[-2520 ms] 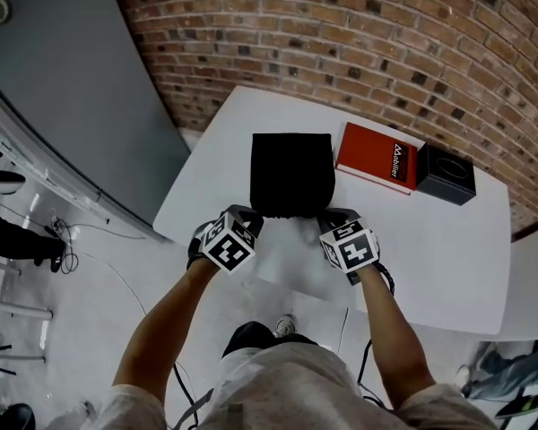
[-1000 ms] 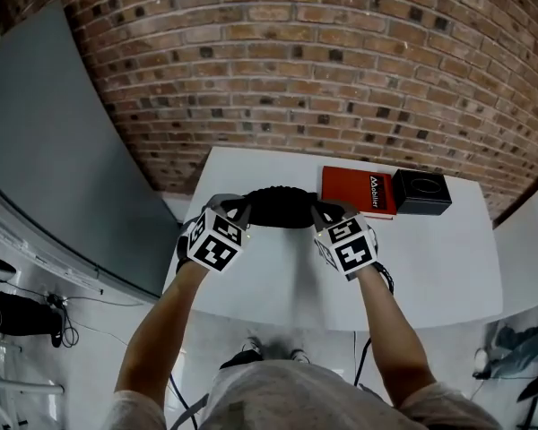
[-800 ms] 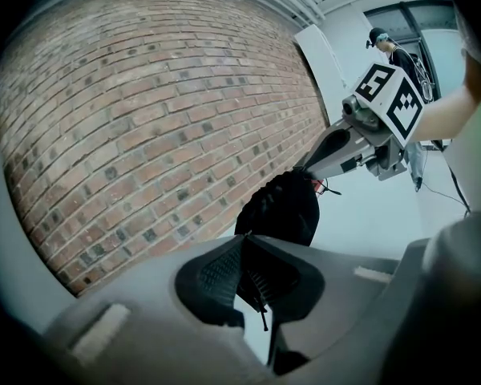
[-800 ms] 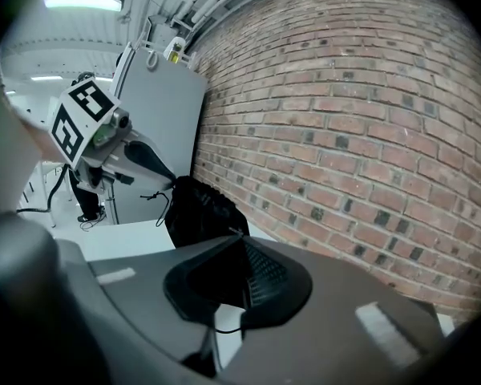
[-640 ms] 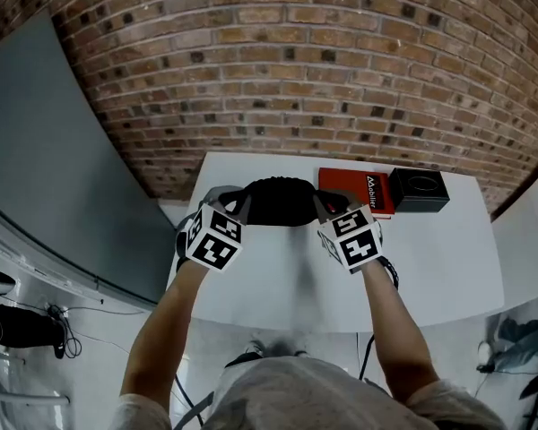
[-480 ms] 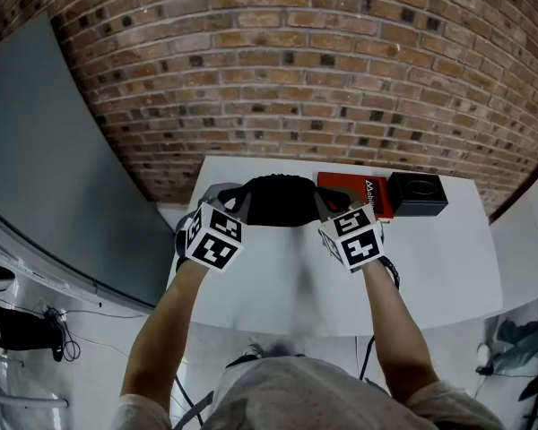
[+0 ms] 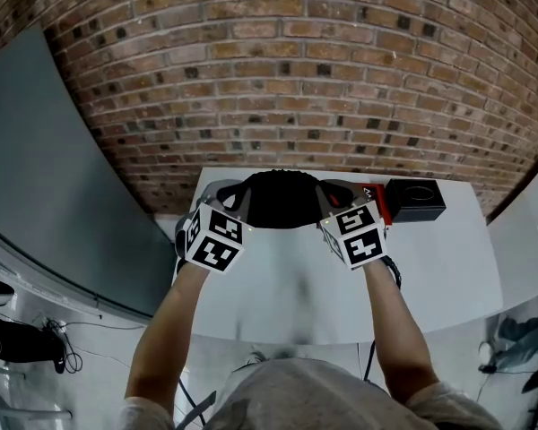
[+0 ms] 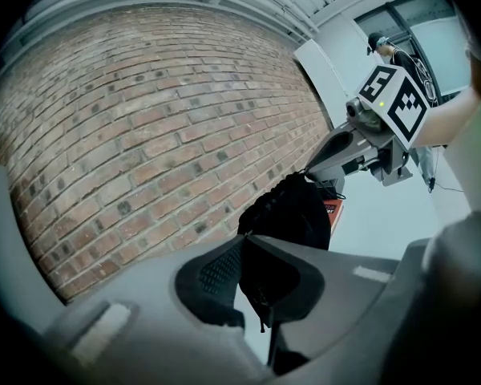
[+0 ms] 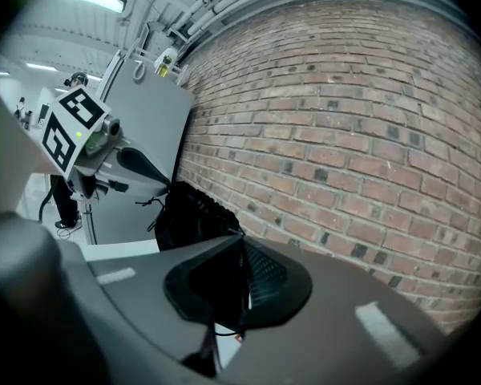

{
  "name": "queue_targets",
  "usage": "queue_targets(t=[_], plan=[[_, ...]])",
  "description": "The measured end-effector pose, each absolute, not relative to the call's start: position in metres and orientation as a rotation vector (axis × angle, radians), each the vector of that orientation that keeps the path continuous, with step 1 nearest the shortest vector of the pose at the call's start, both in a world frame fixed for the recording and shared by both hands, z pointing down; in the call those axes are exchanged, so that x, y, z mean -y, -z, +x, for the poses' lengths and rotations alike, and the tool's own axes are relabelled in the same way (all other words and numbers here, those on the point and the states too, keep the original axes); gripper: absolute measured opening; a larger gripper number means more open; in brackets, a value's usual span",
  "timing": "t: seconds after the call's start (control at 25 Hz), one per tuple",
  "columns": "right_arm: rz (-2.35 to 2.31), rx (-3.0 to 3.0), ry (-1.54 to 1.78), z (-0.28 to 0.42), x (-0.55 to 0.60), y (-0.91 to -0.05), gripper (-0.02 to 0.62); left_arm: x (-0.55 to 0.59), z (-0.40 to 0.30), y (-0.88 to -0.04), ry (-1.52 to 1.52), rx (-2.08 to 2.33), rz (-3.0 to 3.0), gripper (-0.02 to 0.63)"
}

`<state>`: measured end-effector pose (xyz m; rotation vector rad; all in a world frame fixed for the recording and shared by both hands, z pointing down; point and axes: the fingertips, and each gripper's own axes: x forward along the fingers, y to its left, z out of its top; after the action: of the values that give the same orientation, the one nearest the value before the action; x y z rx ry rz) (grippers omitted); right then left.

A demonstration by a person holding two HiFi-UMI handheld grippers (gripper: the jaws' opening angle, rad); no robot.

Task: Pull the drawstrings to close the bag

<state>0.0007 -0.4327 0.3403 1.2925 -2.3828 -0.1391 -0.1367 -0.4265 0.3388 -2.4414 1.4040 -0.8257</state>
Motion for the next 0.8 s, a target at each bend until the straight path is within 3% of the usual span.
queue_targets(t=[0.8], plan=[[1.429,2.387,0.232,0.005,0.431,-0.291,0.006,0.431,-0.135,-0.285,0.707,-1.394,-2.387,0.015]])
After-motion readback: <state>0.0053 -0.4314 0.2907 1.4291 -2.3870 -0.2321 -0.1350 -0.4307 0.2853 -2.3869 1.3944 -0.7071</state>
